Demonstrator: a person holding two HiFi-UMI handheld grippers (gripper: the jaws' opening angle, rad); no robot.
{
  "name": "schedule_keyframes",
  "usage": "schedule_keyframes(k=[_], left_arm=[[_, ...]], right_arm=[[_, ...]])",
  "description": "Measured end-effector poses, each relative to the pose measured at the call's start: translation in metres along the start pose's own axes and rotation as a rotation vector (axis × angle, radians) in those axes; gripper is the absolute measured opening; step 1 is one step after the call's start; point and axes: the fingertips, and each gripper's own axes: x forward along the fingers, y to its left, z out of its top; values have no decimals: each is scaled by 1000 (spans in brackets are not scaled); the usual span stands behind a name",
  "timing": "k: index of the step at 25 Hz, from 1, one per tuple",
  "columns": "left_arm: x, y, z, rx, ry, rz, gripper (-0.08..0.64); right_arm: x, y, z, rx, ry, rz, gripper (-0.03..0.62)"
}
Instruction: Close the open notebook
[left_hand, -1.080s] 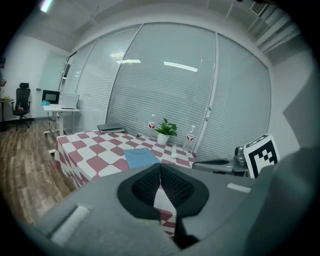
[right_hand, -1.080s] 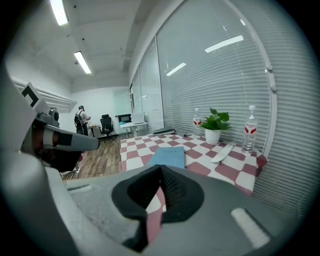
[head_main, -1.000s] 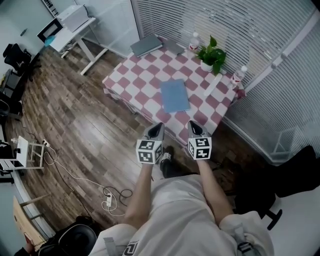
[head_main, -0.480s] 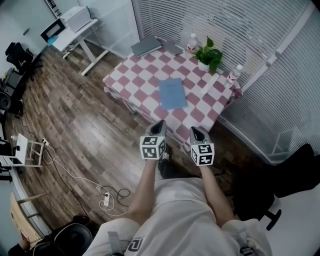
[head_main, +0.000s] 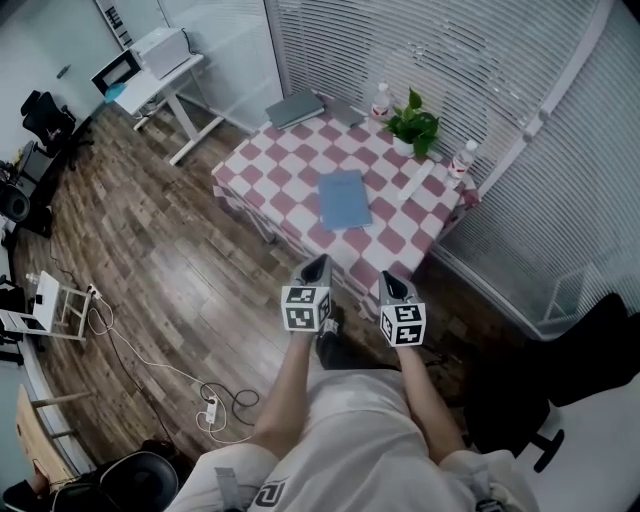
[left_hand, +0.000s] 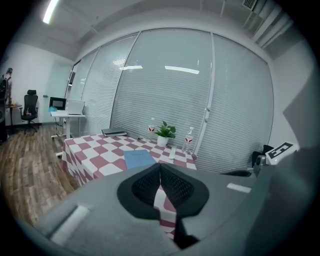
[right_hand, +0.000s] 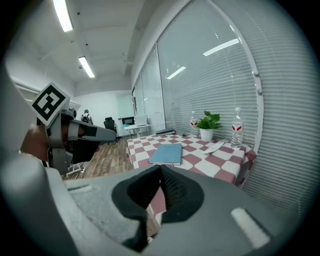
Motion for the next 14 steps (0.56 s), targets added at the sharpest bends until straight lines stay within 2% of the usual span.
schedule_keyframes(k=[14], left_arm=[[-10, -3, 7, 26, -25, -13, 8]], right_arm=[[-4, 7, 6, -16, -19, 4, 0]])
